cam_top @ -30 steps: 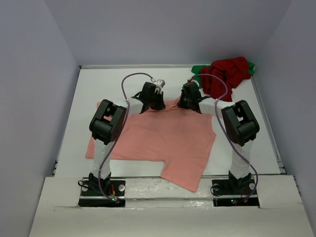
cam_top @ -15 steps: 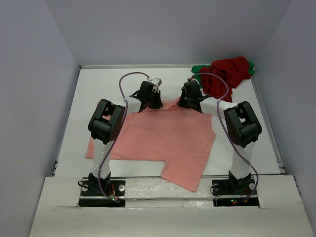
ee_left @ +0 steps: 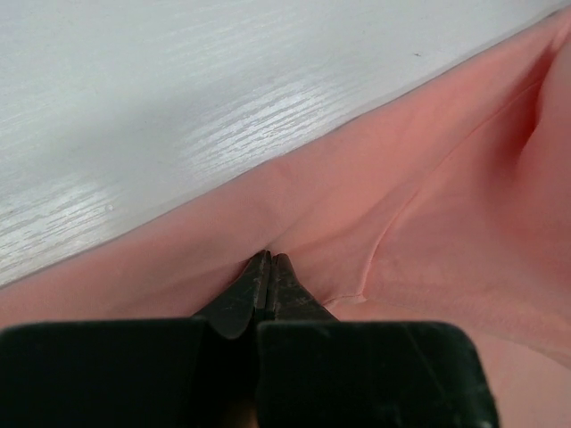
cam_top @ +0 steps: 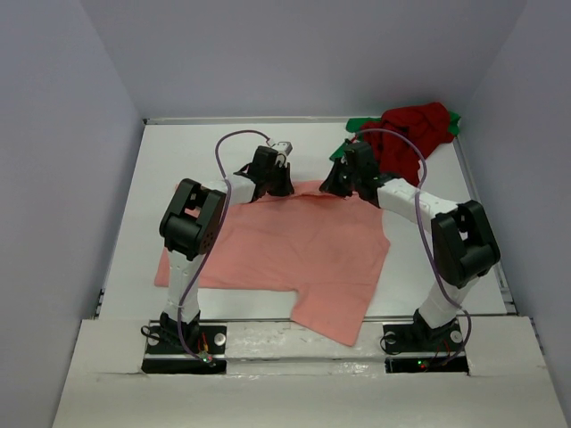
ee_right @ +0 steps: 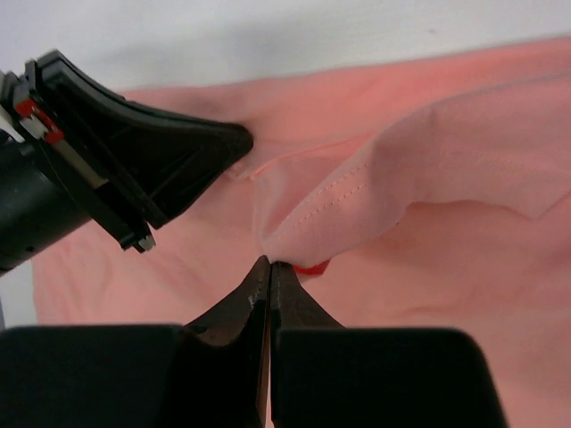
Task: Fold and stack the t-shirts
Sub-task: Fold the tshirt
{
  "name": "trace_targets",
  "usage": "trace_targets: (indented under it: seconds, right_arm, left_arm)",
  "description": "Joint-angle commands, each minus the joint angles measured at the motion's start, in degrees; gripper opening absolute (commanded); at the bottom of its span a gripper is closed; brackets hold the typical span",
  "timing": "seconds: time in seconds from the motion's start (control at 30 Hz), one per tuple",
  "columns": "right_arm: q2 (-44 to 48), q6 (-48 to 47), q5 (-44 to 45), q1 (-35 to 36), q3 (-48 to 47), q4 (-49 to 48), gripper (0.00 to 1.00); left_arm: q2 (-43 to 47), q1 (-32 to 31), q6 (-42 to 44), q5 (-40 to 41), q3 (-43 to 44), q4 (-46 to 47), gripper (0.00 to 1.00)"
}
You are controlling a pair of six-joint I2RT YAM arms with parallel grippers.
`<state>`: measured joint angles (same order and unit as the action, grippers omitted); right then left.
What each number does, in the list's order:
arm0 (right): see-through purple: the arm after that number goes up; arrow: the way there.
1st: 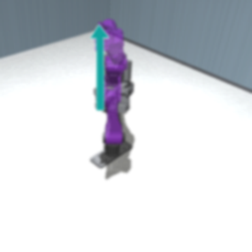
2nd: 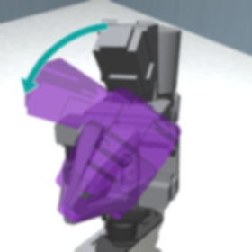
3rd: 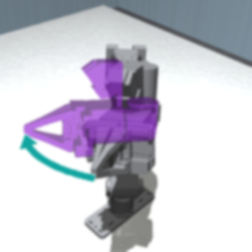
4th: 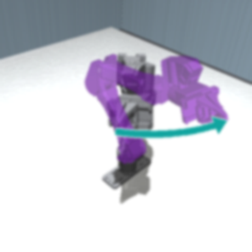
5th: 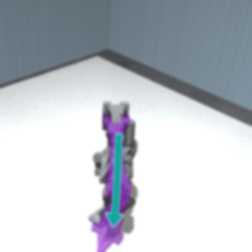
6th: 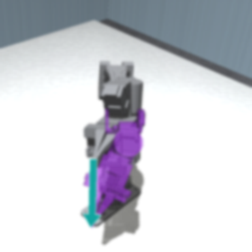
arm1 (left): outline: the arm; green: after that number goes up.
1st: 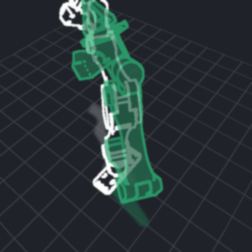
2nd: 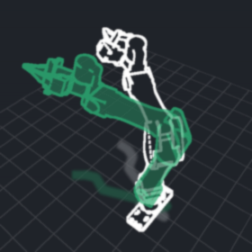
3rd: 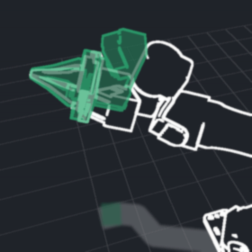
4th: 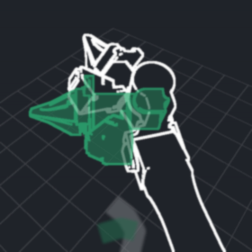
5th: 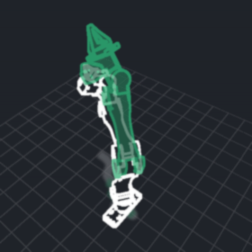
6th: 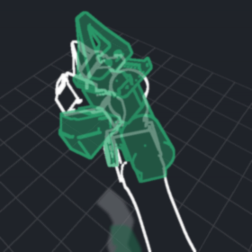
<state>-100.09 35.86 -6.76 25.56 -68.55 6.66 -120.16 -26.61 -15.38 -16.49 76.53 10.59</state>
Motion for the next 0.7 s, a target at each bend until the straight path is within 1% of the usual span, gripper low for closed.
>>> trace_targets:
  seconds: [0.0,0.17,0.3,0.33,0.37,0.4,0.47,0.5,0.53,0.57,0.67]
  right_arm:
    - [0.08,3.16,-8.41,0.1,2.01,2.92,0.0]
    - [-3.17,5.36,-12.65,1.5,5.79,1.26,0.0]
    - [-3.0,7.3,-15.82,2.83,9.75,-2.87,0.0]
    - [-2.91,7.47,-16.35,2.83,10.71,-3.22,0.02]
    - [-2.65,7.56,-16.26,2.83,11.24,-3.31,0.06]
    - [-2.22,7.56,-15.83,2.83,11.42,-3.4,0.2]
    - [-1.51,7.12,-15.3,2.83,11.69,-3.4,0.34]
    - [-0.99,6.95,-14.86,2.83,11.95,-3.32,0.44]
    - [0.41,6.51,-13.55,2.83,12.13,-3.23,0.5]
    - [1.21,6.25,-12.67,2.83,12.39,-3.14,0.53]
    - [3.76,4.93,-8.45,2.83,12.31,-0.78,0.54]
  left_arm:
    - [-0.25,-0.11,0.26,-0.91,1.78,-1.45,0.0]
    - [-0.25,-0.19,0.35,-0.91,1.87,-1.71,0.0]
    - [-0.34,-0.11,0.52,-0.82,2.04,-1.89,0.0]
    - [-0.34,-0.11,0.52,-0.74,2.13,-1.98,0.0]
    - [-0.34,-0.11,0.61,-0.65,2.13,-2.06,0.0]
    - [-0.34,-0.11,0.61,-0.65,2.13,-2.06,0.0]
    - [-0.43,-0.28,0.7,-0.74,2.22,-2.15,0.0]
    - [-0.43,-0.2,0.61,-0.74,2.3,-2.15,0.0]
    - [-0.43,-0.28,0.7,-0.74,2.22,-2.15,0.0]
    - [-0.43,-0.2,0.7,-0.74,2.22,-2.15,0.0]
    - [-0.43,-0.28,0.79,-0.74,2.31,-2.24,0.0]
